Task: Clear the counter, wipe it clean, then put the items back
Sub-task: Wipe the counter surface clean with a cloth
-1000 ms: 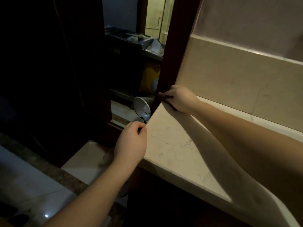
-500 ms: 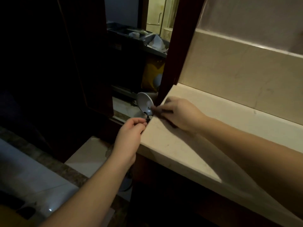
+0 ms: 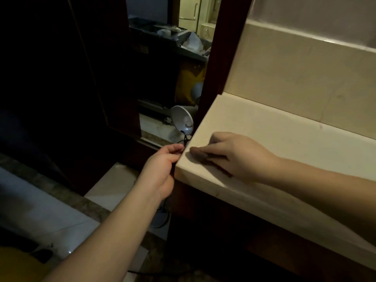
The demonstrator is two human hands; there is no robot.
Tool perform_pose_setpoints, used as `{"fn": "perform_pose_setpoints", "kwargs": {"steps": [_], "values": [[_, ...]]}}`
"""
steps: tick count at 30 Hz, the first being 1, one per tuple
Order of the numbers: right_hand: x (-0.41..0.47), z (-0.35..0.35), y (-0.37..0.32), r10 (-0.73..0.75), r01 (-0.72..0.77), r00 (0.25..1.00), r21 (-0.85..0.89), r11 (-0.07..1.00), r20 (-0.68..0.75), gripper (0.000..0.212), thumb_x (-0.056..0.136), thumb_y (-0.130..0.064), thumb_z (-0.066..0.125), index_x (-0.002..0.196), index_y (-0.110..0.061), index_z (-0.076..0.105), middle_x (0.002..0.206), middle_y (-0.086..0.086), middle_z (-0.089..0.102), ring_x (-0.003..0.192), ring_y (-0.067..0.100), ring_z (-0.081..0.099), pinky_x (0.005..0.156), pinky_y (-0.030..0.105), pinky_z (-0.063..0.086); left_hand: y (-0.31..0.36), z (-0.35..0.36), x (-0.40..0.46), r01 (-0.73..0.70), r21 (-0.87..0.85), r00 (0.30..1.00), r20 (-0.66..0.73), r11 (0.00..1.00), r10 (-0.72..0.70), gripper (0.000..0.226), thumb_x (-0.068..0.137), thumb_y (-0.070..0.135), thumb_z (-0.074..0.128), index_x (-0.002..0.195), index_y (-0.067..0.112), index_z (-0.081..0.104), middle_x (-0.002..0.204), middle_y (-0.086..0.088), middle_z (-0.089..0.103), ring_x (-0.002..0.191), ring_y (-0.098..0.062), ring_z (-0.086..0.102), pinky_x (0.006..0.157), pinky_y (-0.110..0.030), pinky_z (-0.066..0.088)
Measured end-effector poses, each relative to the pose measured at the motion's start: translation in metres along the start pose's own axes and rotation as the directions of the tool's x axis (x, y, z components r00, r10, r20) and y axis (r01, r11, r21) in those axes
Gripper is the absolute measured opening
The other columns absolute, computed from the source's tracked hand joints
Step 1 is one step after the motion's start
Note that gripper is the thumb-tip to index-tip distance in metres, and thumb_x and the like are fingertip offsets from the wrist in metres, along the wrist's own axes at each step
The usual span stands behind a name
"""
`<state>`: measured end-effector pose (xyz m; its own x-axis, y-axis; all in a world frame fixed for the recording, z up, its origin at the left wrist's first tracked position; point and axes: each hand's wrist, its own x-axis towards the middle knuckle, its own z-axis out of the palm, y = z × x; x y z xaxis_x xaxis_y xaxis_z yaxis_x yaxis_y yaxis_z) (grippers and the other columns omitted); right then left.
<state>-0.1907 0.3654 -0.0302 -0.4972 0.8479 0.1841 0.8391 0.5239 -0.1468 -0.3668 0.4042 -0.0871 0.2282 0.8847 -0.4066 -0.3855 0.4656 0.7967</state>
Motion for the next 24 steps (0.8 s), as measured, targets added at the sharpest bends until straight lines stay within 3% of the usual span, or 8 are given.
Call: {"fn": "perform_pose_setpoints", "kwargs": {"steps": [5,10,15,21,24], "values": [[0.038,0.001,0.018,0.097,-0.099,0.995,-0.054,0.994,-0.034,0.031,0.092,-0.038,0.053,0.107,-0.02,0.073,0.089,-0.002,0.056,0.083,0.024,0.06,0.067,0.024,0.035,0.001,-0.003,0.003,0.02,-0.006,0.998,0.064,1.0,-0.02,0.03,0.092,-0.01,0.039,0.095,0.013,0.059,0.092,-0.007,0.063,0.077,-0.018,0.059,0.062,-0.026,0.046],[0.022,0.008,-0.005,0.081,-0.083,0.995,-0.019,0.996,-0.064,0.034,0.092,-0.04,0.048,0.109,-0.022,0.072,0.09,0.003,0.06,0.081,0.02,0.059,0.065,0.03,0.045,0.004,-0.012,0.007,0.054,0.004,0.987,0.153,0.999,-0.054,0.034,0.092,-0.01,0.033,0.098,0.011,0.059,0.093,-0.011,0.064,0.083,-0.023,0.059,0.073,-0.033,0.048],[-0.021,-0.005,-0.012,0.061,-0.062,0.998,0.044,0.997,0.018,0.028,0.088,-0.032,0.057,0.109,-0.022,0.073,0.088,-0.001,0.062,0.079,0.009,0.054,0.066,0.011,0.029,0.008,-0.015,0.009,0.042,0.031,0.98,0.194,0.999,-0.048,0.023,0.097,0.0,0.04,0.092,0.012,0.059,0.087,-0.005,0.063,0.074,-0.016,0.057,0.07,-0.029,0.046],[0.031,0.012,-0.021,0.084,-0.083,0.996,0.017,0.996,-0.03,0.024,0.09,-0.024,0.062,0.111,-0.019,0.072,0.096,0.003,0.061,0.085,0.021,0.059,0.068,0.026,0.04,0.011,-0.017,0.011,0.079,0.034,0.973,0.217,0.996,-0.084,0.023,0.099,0.012,0.04,0.111,0.008,0.06,0.096,-0.015,0.065,0.087,-0.025,0.062,0.088,-0.039,0.049],[0.005,0.007,-0.023,0.104,-0.104,0.995,0.046,0.994,-0.009,0.025,0.09,-0.027,0.061,0.112,-0.022,0.071,0.094,0.001,0.061,0.084,0.016,0.057,0.068,0.02,0.034,0.014,-0.015,0.012,0.055,0.116,0.97,0.228,0.992,-0.08,0.018,0.099,0.017,0.046,0.1,0.009,0.062,0.089,-0.009,0.064,0.079,-0.019,0.061,0.079,-0.032,0.05]]}}
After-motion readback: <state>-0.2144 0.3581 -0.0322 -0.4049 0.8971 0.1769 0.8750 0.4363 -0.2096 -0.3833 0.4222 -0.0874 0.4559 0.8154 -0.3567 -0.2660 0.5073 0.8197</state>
